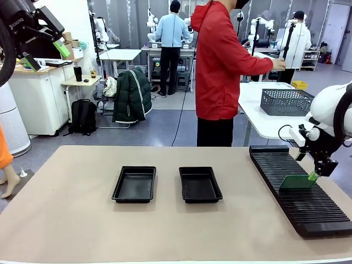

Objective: Inspect and transfer BCBs to ESD trays.
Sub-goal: Pick up the Blank PCB from the PCB Rack and place it in the left ESD tray.

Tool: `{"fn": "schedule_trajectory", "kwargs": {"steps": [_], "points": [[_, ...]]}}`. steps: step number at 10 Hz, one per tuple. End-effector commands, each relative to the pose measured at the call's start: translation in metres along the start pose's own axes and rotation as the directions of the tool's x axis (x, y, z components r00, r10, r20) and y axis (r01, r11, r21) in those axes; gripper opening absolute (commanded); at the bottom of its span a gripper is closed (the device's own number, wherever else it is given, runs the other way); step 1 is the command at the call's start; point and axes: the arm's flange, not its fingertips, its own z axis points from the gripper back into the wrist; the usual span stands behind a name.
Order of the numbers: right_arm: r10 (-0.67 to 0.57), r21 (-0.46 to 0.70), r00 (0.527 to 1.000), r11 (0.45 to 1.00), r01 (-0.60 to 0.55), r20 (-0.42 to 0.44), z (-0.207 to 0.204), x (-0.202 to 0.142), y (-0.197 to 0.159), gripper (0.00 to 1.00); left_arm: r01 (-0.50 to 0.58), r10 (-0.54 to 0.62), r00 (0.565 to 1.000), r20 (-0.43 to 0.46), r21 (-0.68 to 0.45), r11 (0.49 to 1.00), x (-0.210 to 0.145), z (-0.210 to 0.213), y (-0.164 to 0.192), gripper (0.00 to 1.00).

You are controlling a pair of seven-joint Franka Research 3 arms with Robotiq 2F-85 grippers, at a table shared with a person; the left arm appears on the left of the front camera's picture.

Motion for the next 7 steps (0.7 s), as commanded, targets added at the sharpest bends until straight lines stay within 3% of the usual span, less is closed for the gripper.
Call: {"fn": "schedule_trajectory", "kwargs": {"steps": [1,4,5,7], "points": [[0.02,0.007,0.998,1.0,-0.019,-0.057,-0.0219,0.0005,-0.0076,1.0,0.001,-0.001,1.0,0.003,0.0,1.0,-0.0002,0.0005,0.0004,1.0],[0.002,0.032,0.997,1.0,0.001,-0.083,-0.0316,-0.0075,-0.0061,1.0,0.001,-0.001,1.0,0.003,0.0,1.0,-0.0002,0.0005,0.0004,1.0],[0.02,0.028,0.999,0.999,-0.019,-0.035,-0.0299,-0.0028,-0.0051,1.0,0.001,-0.001,1.0,0.003,0.0,1.0,-0.0002,0.0005,0.0004,1.0],[0.02,0.028,0.999,0.999,-0.019,-0.035,-0.0299,-0.0028,-0.0051,1.0,0.001,-0.001,1.0,0.003,0.0,1.0,-0.0002,0.0005,0.0004,1.0]]}}
